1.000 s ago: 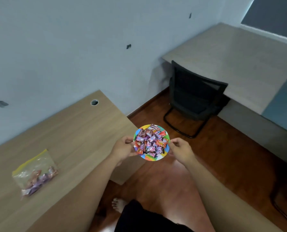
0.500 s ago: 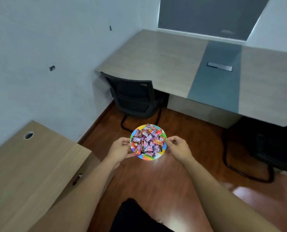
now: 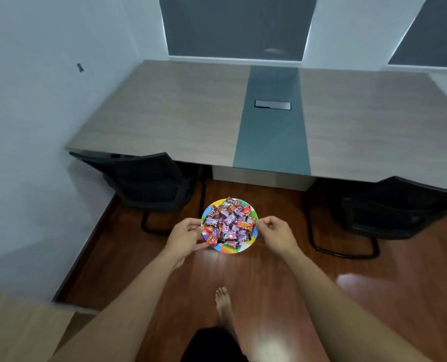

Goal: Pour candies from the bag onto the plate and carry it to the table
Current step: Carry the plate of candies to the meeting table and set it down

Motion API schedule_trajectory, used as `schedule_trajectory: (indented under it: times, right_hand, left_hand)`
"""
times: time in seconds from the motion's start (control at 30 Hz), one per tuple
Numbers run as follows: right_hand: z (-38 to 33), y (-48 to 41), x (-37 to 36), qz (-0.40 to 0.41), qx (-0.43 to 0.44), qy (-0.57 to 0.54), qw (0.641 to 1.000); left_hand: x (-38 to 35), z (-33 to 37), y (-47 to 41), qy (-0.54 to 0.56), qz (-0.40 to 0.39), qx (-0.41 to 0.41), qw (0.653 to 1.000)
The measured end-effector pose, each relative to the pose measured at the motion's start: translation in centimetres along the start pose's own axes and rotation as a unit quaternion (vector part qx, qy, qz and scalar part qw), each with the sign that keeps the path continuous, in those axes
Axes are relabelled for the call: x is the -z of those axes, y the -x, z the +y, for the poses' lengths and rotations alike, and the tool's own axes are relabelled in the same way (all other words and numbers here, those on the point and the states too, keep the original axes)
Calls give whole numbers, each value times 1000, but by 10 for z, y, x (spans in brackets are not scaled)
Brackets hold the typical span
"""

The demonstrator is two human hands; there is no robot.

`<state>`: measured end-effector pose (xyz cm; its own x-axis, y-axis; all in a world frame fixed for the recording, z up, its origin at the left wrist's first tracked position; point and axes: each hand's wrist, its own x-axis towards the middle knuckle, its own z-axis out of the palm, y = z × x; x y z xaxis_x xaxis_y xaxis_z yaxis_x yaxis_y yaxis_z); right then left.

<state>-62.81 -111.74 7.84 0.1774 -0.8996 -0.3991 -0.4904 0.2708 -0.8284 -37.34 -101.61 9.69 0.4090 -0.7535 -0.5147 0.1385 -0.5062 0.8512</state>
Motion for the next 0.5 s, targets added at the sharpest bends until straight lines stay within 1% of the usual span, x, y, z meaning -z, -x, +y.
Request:
schedule_trajectory:
  times: [0.1,0.27,0.5]
  right_hand:
    - [8,-49,14,10,-8,-5,1000]
    - [-30,-95,37,39,-41,-22,998]
    - [-42,-168,70,75,-70,-66,993]
  left_hand:
    - [-22,20,-36,-8,-7,4,1000]
    - [-57,56,-105,-31,-33,2,999]
    - [-107,95,-188,-61,-70,1,996]
